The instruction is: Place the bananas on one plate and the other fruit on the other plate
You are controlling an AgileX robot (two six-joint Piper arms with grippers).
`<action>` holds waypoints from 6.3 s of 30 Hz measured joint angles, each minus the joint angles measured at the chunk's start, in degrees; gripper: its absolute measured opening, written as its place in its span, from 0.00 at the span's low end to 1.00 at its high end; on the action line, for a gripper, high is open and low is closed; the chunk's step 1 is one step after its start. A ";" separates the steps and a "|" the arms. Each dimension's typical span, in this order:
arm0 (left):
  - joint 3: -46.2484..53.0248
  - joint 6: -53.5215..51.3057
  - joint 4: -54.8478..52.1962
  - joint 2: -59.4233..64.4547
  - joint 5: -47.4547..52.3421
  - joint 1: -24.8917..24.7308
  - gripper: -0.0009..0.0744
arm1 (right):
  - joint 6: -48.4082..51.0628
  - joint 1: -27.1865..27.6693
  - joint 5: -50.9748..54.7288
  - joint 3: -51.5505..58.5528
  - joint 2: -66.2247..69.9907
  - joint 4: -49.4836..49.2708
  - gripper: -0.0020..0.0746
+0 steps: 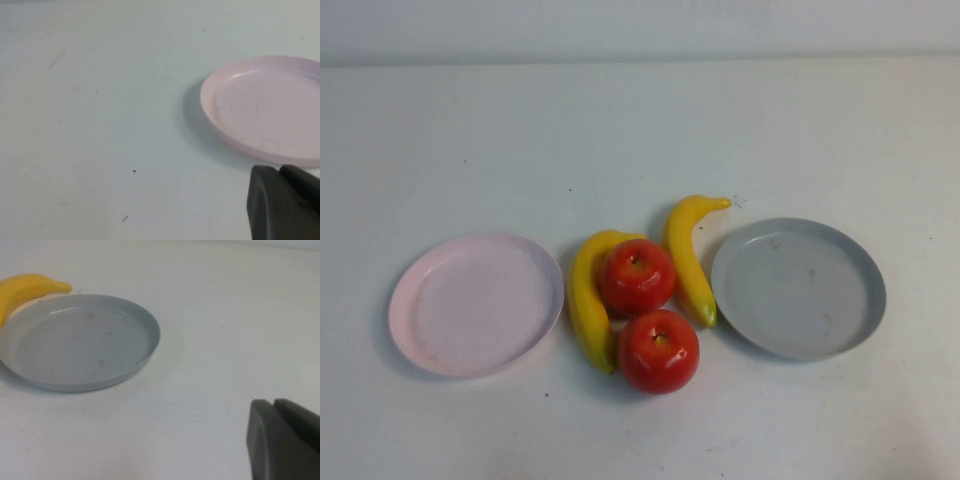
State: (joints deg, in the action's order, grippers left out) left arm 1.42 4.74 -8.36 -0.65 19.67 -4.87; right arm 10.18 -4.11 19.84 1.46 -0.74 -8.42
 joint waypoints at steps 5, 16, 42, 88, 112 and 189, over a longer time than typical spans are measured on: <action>0.00 6.60 2.40 0.00 -2.87 0.00 0.01 | 0.00 0.00 0.00 0.00 0.00 0.00 0.01; 0.00 21.16 7.63 0.00 -14.35 0.00 0.01 | 0.00 0.00 0.00 0.00 0.00 0.00 0.01; -35.64 -19.11 35.28 36.21 22.29 -3.09 0.01 | 0.00 0.00 0.00 0.00 0.00 0.00 0.01; -50.03 -75.37 65.79 89.34 -3.66 -31.77 0.87 | 0.00 0.00 0.04 0.00 0.00 0.00 0.01; -52.78 -75.37 66.74 96.29 -2.02 -31.77 0.87 | 0.00 0.00 0.04 0.00 0.00 0.00 0.01; -52.59 -85.75 66.50 85.03 2.54 -19.52 0.89 | 0.00 0.00 0.04 0.00 0.00 0.00 0.01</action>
State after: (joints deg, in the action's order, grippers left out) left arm -51.17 -81.01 58.14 84.38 22.21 -24.39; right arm 10.18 -4.11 19.88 1.46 -0.74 -8.42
